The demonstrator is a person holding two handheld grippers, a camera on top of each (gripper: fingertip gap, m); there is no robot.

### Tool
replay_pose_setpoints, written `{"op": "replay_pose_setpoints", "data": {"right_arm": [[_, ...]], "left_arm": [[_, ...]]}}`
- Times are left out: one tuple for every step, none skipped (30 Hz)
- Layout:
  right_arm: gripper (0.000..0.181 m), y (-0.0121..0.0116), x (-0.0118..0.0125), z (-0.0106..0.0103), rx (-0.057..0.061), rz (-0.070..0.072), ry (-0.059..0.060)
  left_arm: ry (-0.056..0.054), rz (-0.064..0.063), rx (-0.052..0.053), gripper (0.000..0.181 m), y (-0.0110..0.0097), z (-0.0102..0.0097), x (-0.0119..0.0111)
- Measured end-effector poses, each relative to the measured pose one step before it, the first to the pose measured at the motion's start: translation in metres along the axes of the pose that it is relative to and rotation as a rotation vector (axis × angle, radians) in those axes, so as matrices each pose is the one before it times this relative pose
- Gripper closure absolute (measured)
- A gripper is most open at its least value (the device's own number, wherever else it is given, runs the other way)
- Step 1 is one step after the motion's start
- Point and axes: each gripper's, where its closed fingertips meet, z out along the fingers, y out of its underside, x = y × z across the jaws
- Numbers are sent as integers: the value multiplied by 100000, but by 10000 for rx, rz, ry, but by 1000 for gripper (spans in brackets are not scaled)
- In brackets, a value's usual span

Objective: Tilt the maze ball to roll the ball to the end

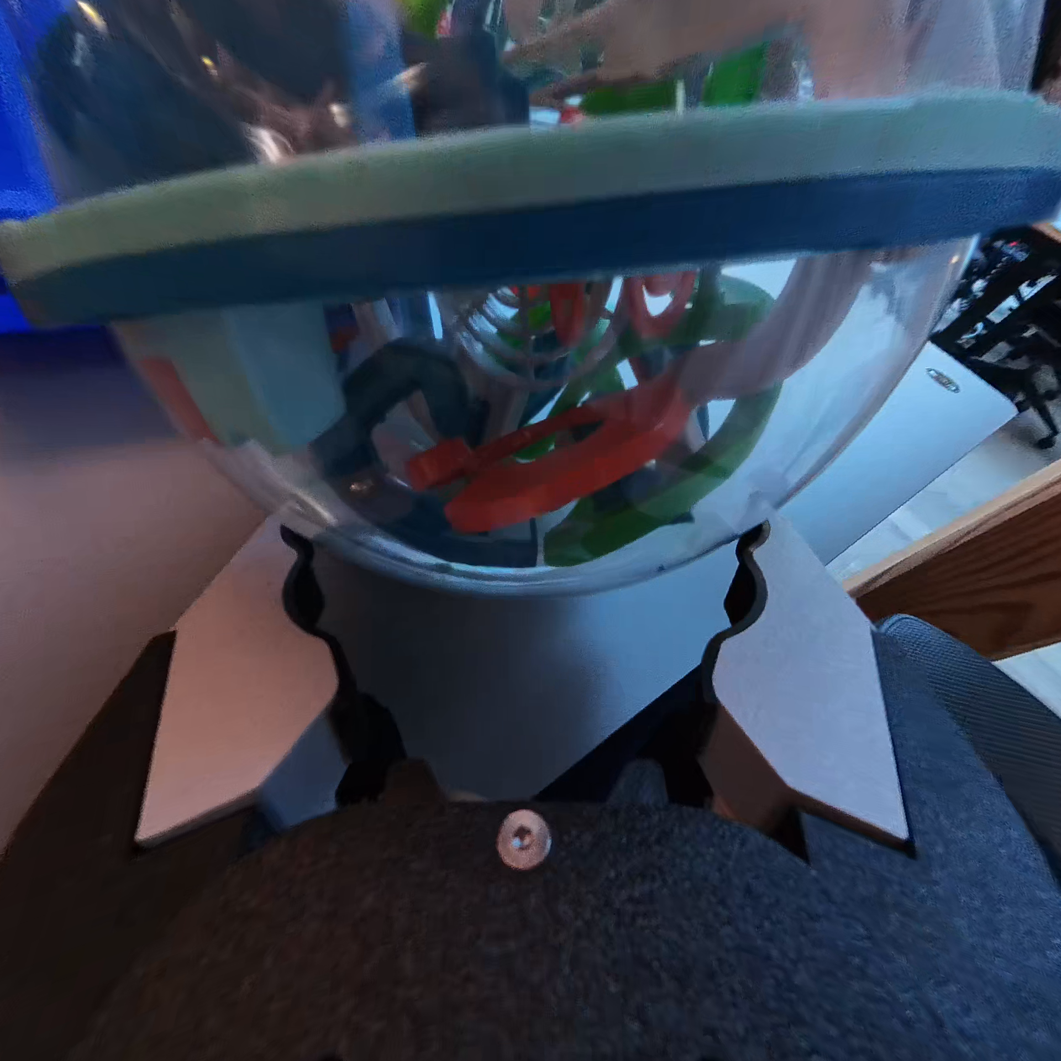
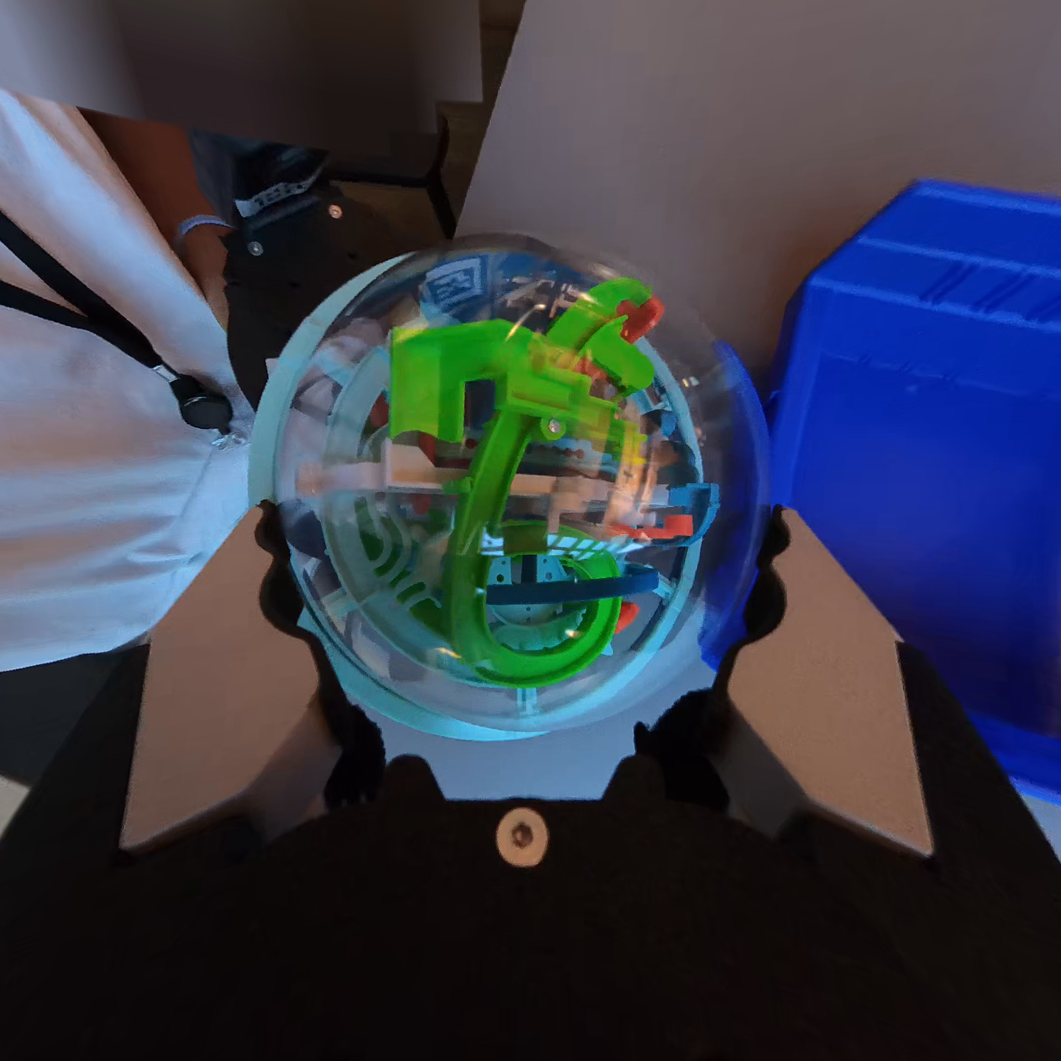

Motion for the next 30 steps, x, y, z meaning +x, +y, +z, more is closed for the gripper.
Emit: {"op": "replay_pose_setpoints", "data": {"right_arm": [[26, -231, -241, 20, 193, -301, 188], [26, -127, -237, -5, 53, -237, 163], [26, -131, -210, -11, 25, -238, 157], [26, -156, -191, -19, 41, -233, 154], [26, -110, -133, -72, 14, -153, 126], [26, -122, -109, -167, 23, -124, 109], [26, -97, -91, -190, 38, -127, 104], [26, -45, -60, -174, 40, -122, 96], [26, 42, -42, -170, 8, -133, 81], [26, 79, -24, -128, -5, -129, 66], [27, 92, 2, -72, 7, -112, 55], [27, 59, 24, -52, 2, -116, 52], [26, 4, 34, -40, 20, -118, 52], [27, -57, 37, -37, 37, -112, 56], [26, -106, 44, -55, 57, -135, 73], [26, -164, 56, -61, 68, -207, 102], [26, -147, 55, -58, 58, -197, 92], [26, -99, 39, -61, 11, -125, 45], [26, -40, 24, -49, -36, -20, -2], [26, 0, 14, -2, -53, 37, -21], [26, -3, 22, 60, -43, 16, -15], [26, -30, 16, 64, -37, -25, -4], [27, -55, 4, 65, -48, -50, 5], [26, -64, -6, 47, -69, -61, 12], [26, -115, 1, 19, -78, -114, 33], [27, -146, -13, -1, -54, -140, 47], [26, -171, -11, -18, -36, -128, 48], [26, -132, -16, -32, -30, -95, 37], [26, -80, -1, -22, -49, -62, 26], [26, -58, 1, -30, -43, -90, 35]], "left_arm": [[-103, 160, -2, 39, 98, 1, -41], [-84, 151, -17, 39, 111, 1, -11], [-70, 129, -38, 39, 92, 30, 5], [-78, 126, -29, 39, 49, 7, -27], [-102, 154, 56, 40, -78, -83, -71], [-125, 196, 151, 40, -213, -145, -96], [-137, 221, 132, 40, -243, -165, -108], [-154, 234, 89, 40, -224, -138, -140], [-178, 250, 88, 40, -193, -117, -155], [-180, 242, 82, 40, -164, -87, -168], [-165, 209, 52, 40, -105, -59, -163], [-145, 175, 39, 40, -86, -30, -174], [-123, 141, 42, 40, -83, -28, -157], [-111, 125, 48, 41, -101, -33, -158], [-129, 146, 63, 41, -136, -47, -209], [-168, 178, 64, 41, -160, -56, -268], [-176, 179, 75, 41, -170, -80, -254], [-126, 121, 73, 41, -151, -66, -175], [-37, 29, 38, 41, -81, -34, -38], [19, -34, 4, 41, -12, 1, 14], [17, -47, -26, 41, 54, 13, 5], [-8, -35, -23, 41, 67, 17, -17], [-18, -27, -6, 41, 59, 11, -38], [-27, -22, -1, 41, 38, 16, -28], [-52, -6, 10, 41, 7, 1, -50], [-67, 10, 20, 41, -19, 7, -69], [-64, 17, 44, 41, -58, -30, -72], [-51, 21, 45, 41, -69, -32, -58], [-52, 32, 36, 41, -56, -45, -59], [-69, 51, 24, 41, -59, -26, -74]]}}
